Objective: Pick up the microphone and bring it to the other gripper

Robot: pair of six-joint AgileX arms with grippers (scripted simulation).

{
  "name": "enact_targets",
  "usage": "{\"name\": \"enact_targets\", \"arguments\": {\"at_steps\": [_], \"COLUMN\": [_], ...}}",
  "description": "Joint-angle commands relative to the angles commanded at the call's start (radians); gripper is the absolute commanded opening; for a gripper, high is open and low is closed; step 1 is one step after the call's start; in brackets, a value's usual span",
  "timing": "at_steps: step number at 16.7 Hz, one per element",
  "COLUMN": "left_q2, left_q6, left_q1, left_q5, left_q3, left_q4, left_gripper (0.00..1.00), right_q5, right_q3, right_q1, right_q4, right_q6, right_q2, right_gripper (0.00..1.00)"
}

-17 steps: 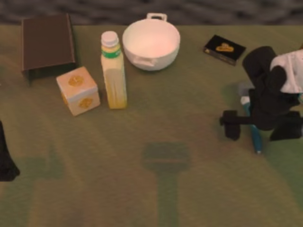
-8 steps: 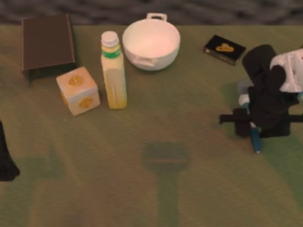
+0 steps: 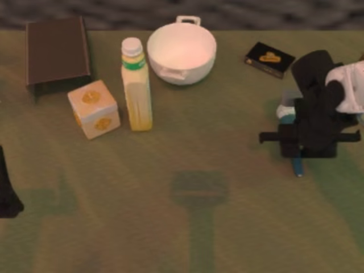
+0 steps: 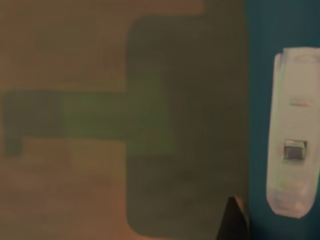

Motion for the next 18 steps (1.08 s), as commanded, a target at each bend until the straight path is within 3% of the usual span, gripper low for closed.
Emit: {"name": "enact_targets", "arguments": {"at_steps": [4,13,18], "left_q2": [0.000,0.000,0.000], "left_q6": [0.000,0.000,0.000], "left_q1": [0.000,0.000,0.000], "left_q5": [0.000,0.000,0.000], "left_q3": [0.000,0.000,0.000], "left_q4": [0.000,0.000,0.000], "left_gripper": [1.00,1.00,1.00], "right_q5": [-0.097,-0.383,-0.482], "right_q3": [-0.063,-0.306,-0.390], "right_q1": [-0.001,-0.013,-0.020], "right_q4": [0.256,1.115,1.360], "right_q6": [-0.050,-0.206,-0.270], "right_q2": [-0.043,-0.225,-0.336], "right_gripper": [0.00,0.00,0.00]}}
